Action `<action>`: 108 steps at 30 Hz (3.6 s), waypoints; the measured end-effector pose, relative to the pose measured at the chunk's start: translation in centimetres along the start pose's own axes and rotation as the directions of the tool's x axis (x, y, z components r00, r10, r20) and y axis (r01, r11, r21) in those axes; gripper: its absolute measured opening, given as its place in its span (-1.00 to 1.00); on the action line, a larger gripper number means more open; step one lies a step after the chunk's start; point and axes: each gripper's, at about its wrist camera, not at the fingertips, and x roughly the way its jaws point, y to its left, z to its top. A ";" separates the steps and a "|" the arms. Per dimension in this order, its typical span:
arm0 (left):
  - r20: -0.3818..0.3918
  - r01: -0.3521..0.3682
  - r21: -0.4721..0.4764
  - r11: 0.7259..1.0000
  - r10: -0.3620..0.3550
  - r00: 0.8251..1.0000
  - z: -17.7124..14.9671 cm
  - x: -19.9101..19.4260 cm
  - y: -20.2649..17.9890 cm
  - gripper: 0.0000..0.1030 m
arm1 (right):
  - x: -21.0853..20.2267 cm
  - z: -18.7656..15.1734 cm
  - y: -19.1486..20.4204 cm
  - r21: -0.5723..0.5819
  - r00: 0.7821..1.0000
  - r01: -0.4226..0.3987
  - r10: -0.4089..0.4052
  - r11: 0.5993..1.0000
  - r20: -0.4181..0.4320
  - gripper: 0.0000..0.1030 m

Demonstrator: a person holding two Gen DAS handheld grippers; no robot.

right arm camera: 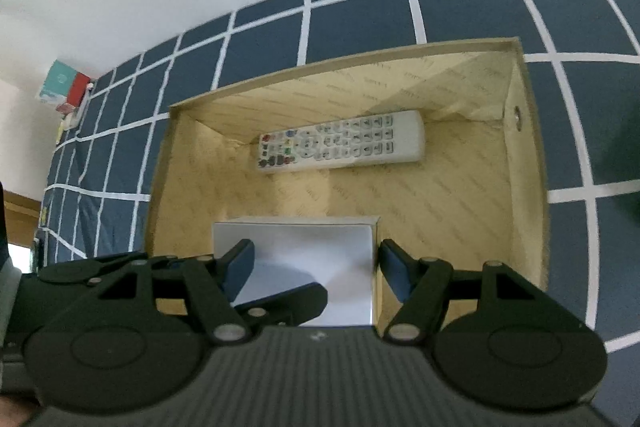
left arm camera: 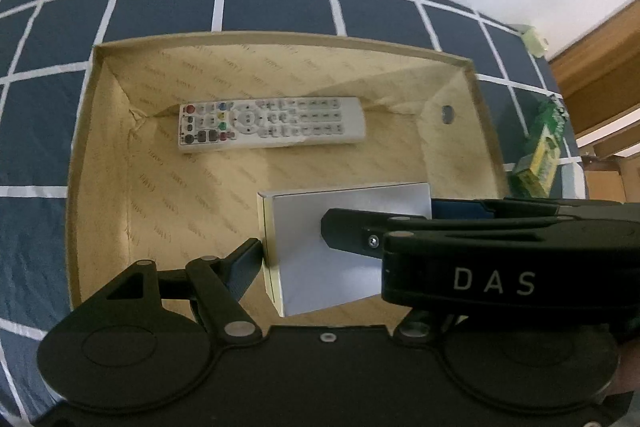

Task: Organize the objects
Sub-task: 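Lower the white pad with both grippers into the box beside the remote, then open both grippers to release the pad and raise them out, then move both grippers toward the white cordless phone handset on the bed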

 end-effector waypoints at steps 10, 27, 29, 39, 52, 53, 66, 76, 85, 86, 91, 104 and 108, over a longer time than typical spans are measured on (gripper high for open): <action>-0.056 0.014 -0.033 0.999 -0.016 0.998 2.7 3.9 2.6 0.37 | 4.8 2.9 -1.0 0.017 0.998 0.014 -0.013 1.000 -0.066 0.32; -0.119 0.028 -0.049 0.998 -0.033 0.992 5.0 7.7 5.2 0.38 | 9.4 5.2 -2.0 0.045 0.992 0.031 -0.025 0.998 -0.126 0.32; -0.119 0.032 -0.047 0.998 -0.037 0.992 5.1 7.8 5.2 0.38 | 9.4 5.3 -2.0 0.048 0.992 0.035 -0.028 0.998 -0.127 0.32; -0.120 0.032 -0.049 0.998 -0.038 0.992 5.3 7.9 5.6 0.38 | 9.7 5.7 -2.1 0.049 0.991 0.044 -0.038 0.998 -0.125 0.32; -0.113 0.019 -0.067 0.998 -0.026 0.993 4.9 7.2 5.6 0.36 | 9.1 5.4 -2.6 0.076 0.991 0.081 -0.072 0.994 -0.113 0.32; -0.112 0.015 -0.071 0.997 -0.023 0.993 4.8 7.1 5.6 0.37 | 8.9 5.3 -2.6 0.077 0.991 0.081 -0.073 0.994 -0.111 0.32; -0.056 -0.058 -0.076 0.995 0.054 0.997 3.0 2.7 3.7 0.42 | 4.1 4.2 -1.8 0.054 0.997 0.081 -0.080 0.995 -0.020 0.40; 0.005 -0.068 -0.040 0.997 0.069 0.998 -0.3 -1.4 0.5 0.49 | -1.2 1.2 -0.9 0.032 0.994 0.090 -0.092 0.995 0.058 0.68; 0.063 -0.082 0.007 0.997 0.081 0.995 -3.7 -4.5 -2.9 0.63 | -6.2 -2.8 -1.8 0.055 0.984 0.115 -0.122 0.992 0.128 0.90; 0.066 -0.082 0.012 0.997 0.081 0.995 -4.1 -4.8 -3.3 0.64 | -6.8 -3.3 -2.1 0.062 0.983 0.117 -0.125 0.991 0.137 0.92; 0.081 -0.088 0.039 0.995 0.085 0.993 -5.8 -5.8 -5.5 0.75 | -9.2 -5.6 -3.3 0.095 0.976 0.121 -0.136 0.988 0.169 0.95; 0.073 -0.119 0.093 0.989 0.112 0.991 -9.3 -5.6 -11.5 0.95 | -14.4 -11.1 -8.5 0.194 0.957 0.141 -0.184 0.971 0.225 1.00; 0.070 -0.133 0.118 0.984 0.126 0.990 -9.9 -5.0 -13.9 1.00 | -15.6 -12.4 -10.9 0.232 0.953 0.143 -0.197 0.962 0.230 1.00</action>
